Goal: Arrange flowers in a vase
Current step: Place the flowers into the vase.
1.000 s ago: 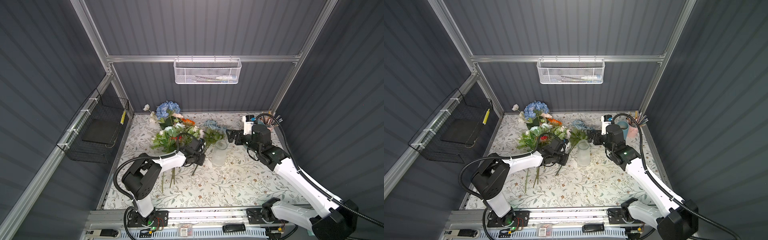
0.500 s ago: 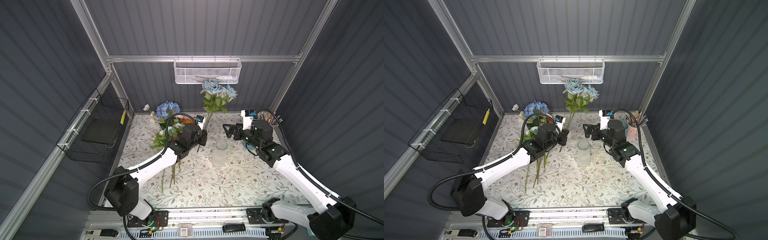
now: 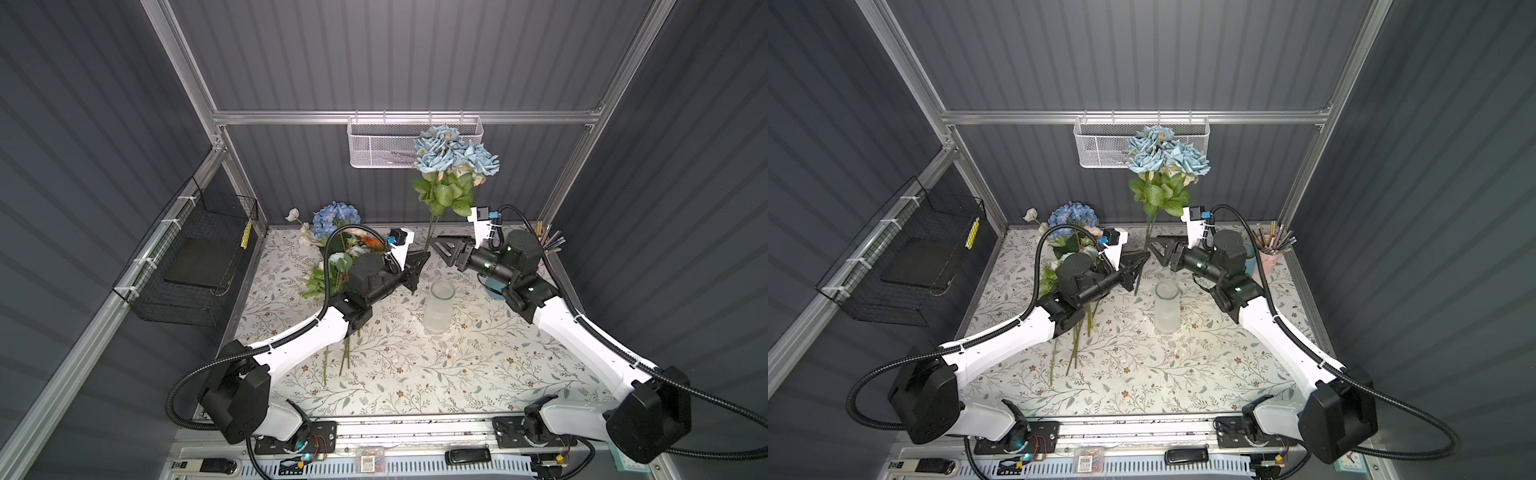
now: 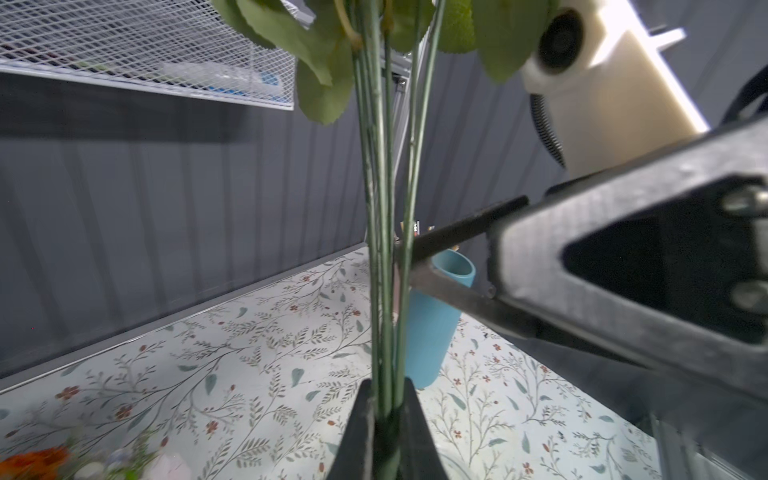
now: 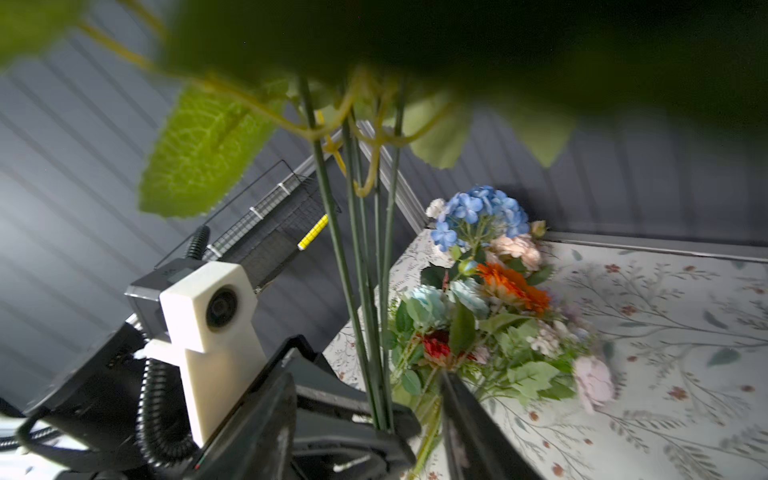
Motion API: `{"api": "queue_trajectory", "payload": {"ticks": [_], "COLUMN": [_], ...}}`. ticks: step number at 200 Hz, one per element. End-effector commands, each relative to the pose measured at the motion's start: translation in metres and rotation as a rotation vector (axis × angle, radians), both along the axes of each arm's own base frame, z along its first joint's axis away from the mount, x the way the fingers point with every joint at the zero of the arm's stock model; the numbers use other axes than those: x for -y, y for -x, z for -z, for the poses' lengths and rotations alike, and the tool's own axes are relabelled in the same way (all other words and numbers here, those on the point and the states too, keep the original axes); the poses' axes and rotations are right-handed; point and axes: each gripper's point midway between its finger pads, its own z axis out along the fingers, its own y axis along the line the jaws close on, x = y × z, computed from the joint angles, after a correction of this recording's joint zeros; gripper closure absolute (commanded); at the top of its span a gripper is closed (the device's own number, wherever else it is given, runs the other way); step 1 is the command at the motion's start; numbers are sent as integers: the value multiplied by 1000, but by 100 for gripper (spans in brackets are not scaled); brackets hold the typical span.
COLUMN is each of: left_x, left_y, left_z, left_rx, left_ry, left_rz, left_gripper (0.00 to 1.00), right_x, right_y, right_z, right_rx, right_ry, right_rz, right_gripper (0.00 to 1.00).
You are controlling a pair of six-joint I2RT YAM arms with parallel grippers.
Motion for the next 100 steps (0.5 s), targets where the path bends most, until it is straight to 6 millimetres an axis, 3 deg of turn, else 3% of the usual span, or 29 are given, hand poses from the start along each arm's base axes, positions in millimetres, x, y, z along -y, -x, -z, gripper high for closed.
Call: {"api": "queue_trajectory", "payload": {"ticks": [1, 32, 74, 82, 94, 100], "left_x": [10, 13, 16, 15, 14, 13], "left_y": [15, 18, 19, 19, 22, 24], "left_z": [-15, -14, -12, -13, -17, -20], "left_rx": [47, 47, 34, 30, 26, 25], "left_ry": [65, 63, 59, 63, 72, 73], "left_rz": [97, 122, 139, 139, 149, 153], "left_gripper": [100, 100, 100, 100, 76, 52], "right_x": [-7, -9, -9, -8, -5, -3], "right_y": [7, 1, -1, 0, 0, 0], "right_z": [-16, -8, -5, -5, -5, -5], "right_rx": [40, 19, 24, 31, 52, 64], "right_ry": [-53, -53, -42, -35, -14, 2], "right_rz": [-68, -69, -58, -52, -32, -22], "right_gripper": [54, 69, 100, 100, 100, 100]}}
